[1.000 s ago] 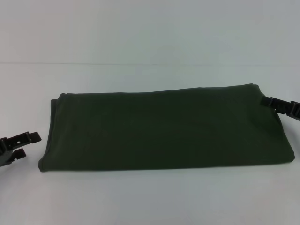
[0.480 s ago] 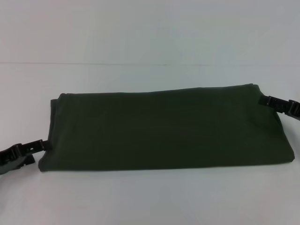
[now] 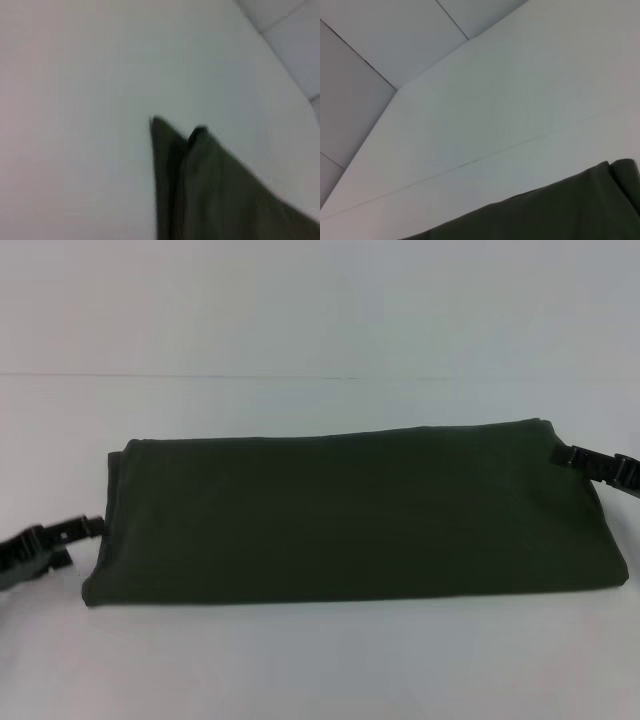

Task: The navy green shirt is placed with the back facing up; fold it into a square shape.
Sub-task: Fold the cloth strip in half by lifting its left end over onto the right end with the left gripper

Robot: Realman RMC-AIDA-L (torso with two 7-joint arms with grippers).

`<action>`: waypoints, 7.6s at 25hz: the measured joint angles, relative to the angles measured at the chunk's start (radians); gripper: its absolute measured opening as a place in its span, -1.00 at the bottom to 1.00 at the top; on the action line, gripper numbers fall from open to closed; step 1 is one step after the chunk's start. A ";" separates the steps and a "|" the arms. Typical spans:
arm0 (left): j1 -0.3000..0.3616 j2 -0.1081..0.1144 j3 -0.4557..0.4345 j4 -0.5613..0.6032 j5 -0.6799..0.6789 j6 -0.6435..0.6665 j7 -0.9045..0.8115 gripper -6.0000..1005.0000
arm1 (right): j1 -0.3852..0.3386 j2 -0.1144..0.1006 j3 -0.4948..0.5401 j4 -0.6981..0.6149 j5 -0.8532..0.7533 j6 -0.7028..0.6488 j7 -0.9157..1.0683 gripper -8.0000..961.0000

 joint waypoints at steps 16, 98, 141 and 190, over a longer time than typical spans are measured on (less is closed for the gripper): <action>-0.140 0.026 0.040 -0.185 -0.079 -0.040 0.062 0.79 | 0.009 0.024 -0.167 -0.050 0.000 -0.146 -0.331 0.80; -0.151 0.045 0.137 -0.114 0.118 -0.221 -0.114 0.79 | 0.012 0.109 -0.322 -0.163 0.021 -0.206 -0.690 0.79; -0.191 0.030 0.151 -0.181 0.108 -0.233 -0.110 0.75 | 0.012 0.109 -0.324 -0.161 0.022 -0.203 -0.688 0.79; -0.167 0.082 0.150 -0.039 0.249 -0.192 -0.172 -0.83 | -0.002 0.108 -0.315 -0.170 0.022 -0.235 -0.656 0.79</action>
